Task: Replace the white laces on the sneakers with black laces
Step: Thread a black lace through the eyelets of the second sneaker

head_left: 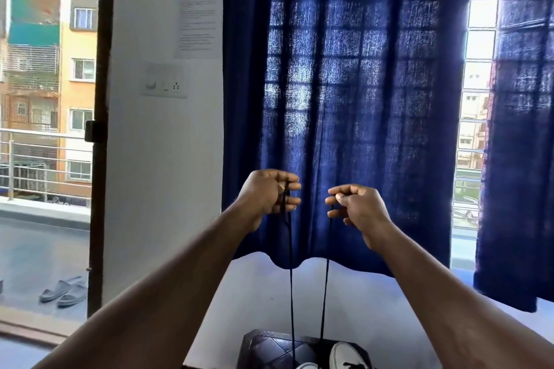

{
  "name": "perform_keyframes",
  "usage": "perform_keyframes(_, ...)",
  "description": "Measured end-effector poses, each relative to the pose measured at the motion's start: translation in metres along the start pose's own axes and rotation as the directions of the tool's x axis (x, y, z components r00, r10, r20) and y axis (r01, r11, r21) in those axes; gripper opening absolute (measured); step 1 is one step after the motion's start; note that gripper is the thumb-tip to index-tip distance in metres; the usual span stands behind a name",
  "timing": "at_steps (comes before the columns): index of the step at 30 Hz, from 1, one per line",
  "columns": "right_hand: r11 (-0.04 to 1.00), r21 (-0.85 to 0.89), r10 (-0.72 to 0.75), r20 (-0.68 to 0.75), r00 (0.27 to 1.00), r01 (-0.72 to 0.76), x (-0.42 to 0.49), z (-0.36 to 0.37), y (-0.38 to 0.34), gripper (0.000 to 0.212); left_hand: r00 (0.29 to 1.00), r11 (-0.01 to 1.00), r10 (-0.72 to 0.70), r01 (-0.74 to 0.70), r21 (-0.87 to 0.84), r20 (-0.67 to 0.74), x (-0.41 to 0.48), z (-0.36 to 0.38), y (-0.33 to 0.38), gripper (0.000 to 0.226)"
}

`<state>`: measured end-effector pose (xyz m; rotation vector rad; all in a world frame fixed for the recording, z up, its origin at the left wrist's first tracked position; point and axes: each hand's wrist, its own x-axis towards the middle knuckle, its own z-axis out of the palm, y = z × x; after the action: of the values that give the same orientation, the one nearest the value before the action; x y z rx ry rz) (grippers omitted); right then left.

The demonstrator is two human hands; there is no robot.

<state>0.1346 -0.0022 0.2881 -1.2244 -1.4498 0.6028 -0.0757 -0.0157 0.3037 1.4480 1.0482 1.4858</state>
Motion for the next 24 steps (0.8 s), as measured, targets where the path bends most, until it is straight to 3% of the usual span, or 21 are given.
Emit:
perform_keyframes(4, 1.0, -0.019, 0.005, -0.028, 1.0, -0.006, -0.008, -0.003, 0.003, 0.022, 0.998, 0.996, 0.011, -0.006, 0.092, -0.055, 0.003, 0.0, -0.012, 0.029)
perform_keyframes(9, 0.989, -0.12, 0.088, -0.015, 0.996, -0.09, -0.044, 0.01, 0.046, 0.019, 0.993, 0.876, -0.015, 0.071, 0.477, -0.121, -0.009, 0.003, -0.08, 0.014)
perform_keyframes(15, 0.943, -0.233, 0.257, 0.055, 0.965, -0.238, -0.093, 0.043, 0.133, 0.036, 0.97, 0.772, -0.227, 0.128, 0.623, 0.082, -0.053, 0.014, -0.207, 0.012)
perform_keyframes(18, 0.908, -0.29, 0.34, 0.084, 0.937, -0.303, -0.113, 0.058, 0.174, 0.035, 0.941, 0.599, -0.31, 0.086, 0.796, 0.132, -0.078, 0.022, -0.251, 0.01)
perform_keyframes(20, 0.878, -0.347, 0.379, 0.083, 0.922, -0.33, -0.123, 0.065, 0.199, 0.032, 0.918, 0.48, -0.343, -0.011, 0.877, 0.199, -0.092, 0.028, -0.271, 0.027)
perform_keyframes(24, 0.774, -0.595, 0.365, 0.136, 0.921, -0.218, -0.133, 0.075, 0.234, 0.019, 0.902, 0.426, -0.355, -0.078, 0.901, 0.246, -0.113, 0.044, -0.29, 0.056)
